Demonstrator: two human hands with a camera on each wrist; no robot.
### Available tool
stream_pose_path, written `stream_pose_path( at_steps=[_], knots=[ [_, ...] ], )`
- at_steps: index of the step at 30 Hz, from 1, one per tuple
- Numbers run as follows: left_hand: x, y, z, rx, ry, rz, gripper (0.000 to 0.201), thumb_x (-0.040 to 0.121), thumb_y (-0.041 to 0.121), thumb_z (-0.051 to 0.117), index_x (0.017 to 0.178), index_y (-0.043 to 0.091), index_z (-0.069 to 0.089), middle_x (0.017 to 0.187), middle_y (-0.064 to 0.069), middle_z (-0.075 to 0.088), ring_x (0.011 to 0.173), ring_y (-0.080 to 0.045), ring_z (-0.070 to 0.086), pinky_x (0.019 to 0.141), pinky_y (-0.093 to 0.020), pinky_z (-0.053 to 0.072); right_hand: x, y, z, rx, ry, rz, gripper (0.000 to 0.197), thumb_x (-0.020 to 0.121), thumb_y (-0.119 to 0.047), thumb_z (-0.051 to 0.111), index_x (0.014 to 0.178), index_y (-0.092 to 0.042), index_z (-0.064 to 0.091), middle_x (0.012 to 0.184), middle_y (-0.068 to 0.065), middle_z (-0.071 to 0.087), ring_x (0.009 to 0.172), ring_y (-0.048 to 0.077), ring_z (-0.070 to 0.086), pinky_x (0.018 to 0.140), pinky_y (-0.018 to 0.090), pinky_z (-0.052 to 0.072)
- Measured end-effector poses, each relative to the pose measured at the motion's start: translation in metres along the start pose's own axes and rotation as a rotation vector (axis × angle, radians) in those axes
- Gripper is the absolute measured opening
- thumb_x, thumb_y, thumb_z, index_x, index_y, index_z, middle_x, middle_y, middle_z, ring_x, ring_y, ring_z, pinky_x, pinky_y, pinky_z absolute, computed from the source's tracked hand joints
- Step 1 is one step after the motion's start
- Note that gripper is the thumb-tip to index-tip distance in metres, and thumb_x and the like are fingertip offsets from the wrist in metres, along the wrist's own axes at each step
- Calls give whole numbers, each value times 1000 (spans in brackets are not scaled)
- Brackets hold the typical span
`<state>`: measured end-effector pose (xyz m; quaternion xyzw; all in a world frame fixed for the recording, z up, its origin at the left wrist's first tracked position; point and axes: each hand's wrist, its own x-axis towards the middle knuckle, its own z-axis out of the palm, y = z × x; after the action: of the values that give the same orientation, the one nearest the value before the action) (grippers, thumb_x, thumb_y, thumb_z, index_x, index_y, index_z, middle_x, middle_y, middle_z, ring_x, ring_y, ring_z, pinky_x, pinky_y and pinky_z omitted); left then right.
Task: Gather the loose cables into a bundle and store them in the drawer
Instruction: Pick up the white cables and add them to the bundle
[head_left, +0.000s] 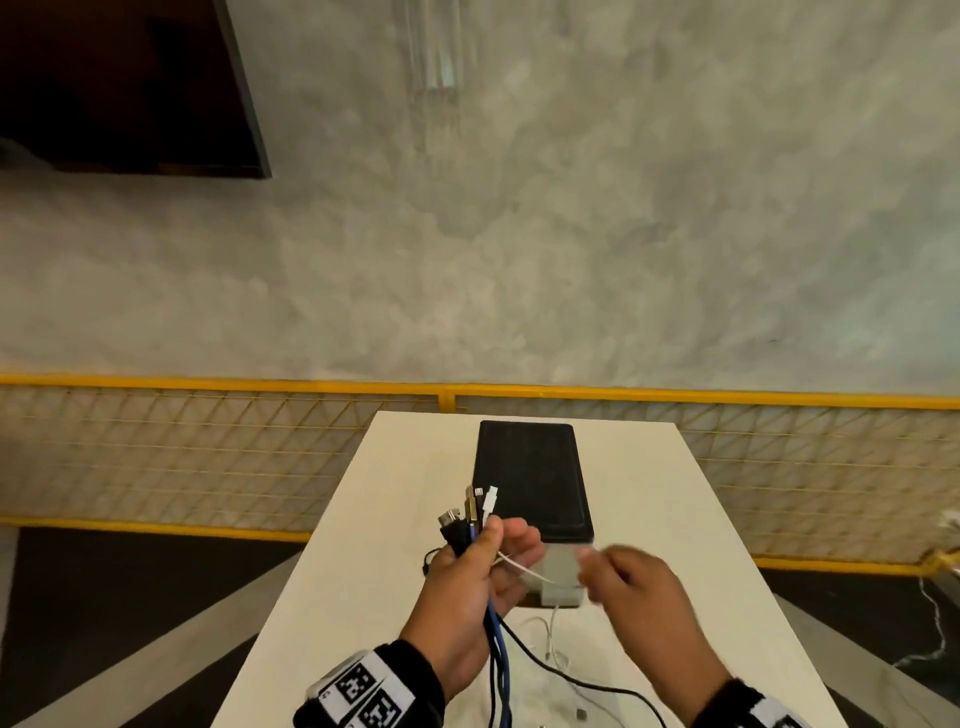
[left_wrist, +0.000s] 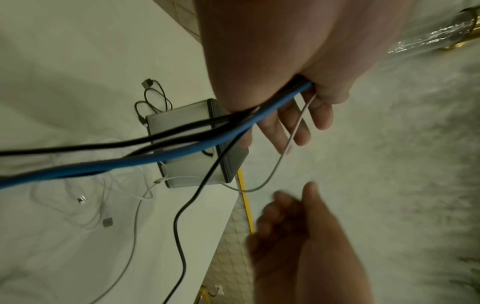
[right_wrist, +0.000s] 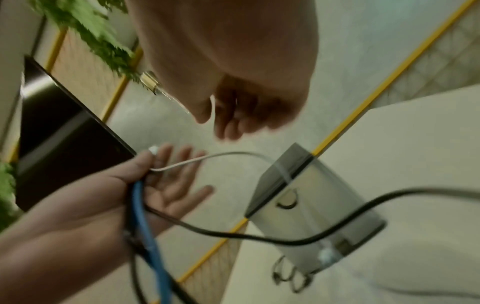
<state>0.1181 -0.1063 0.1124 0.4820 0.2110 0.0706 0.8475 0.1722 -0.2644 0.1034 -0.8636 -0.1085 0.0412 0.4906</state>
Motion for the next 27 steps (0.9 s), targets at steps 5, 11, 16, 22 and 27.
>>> stream_pose_path(
  at_steps=[5, 11, 16, 22, 27],
  knots=[
    [-1, -2, 0, 8, -41, 40, 31, 100, 23, 50, 101, -4, 68, 66, -14, 66, 64, -28, 71, 67, -36, 57, 5, 7, 18, 413, -459, 568, 62, 95, -58, 37, 77, -9, 70, 68, 9, 67, 52, 15, 49, 48, 22, 32],
    [-19, -25, -2, 203, -193, -79, 31, 97, 20, 56, 75, 4, 70, 46, -3, 26, 34, -12, 25, 44, -23, 27, 25, 5, 36, 930, -351, 703, 34, 98, -28, 42, 74, -11, 59, 68, 10, 53, 54, 22, 52, 54, 28, 43],
    [28, -109, -81, 317, -556, -171, 91, 91, 50, 47, 45, -28, 52, 64, -37, 64, 70, -38, 71, 82, -44, 51, 43, -7, 6, 1034, -227, 738, 33, 101, -28, 37, 74, -16, 53, 58, 3, 54, 45, 15, 47, 55, 27, 37],
    [-14, -55, -54, 278, -21, -179, 37, 90, 18, 69, 55, 6, 64, 49, -6, 52, 36, -16, 40, 42, -20, 28, 27, 13, 20, 943, -229, 743, 23, 102, -24, 38, 86, -14, 53, 67, 9, 66, 55, 19, 59, 59, 29, 46],
    [1, -28, -14, 336, 20, 41, 16, 93, 17, 63, 78, 11, 64, 47, 7, 45, 38, -8, 30, 42, -20, 22, 9, 3, 46, 885, -390, 648, 27, 103, -28, 35, 97, -10, 55, 107, 22, 72, 90, 31, 67, 78, 44, 49]
  ],
)
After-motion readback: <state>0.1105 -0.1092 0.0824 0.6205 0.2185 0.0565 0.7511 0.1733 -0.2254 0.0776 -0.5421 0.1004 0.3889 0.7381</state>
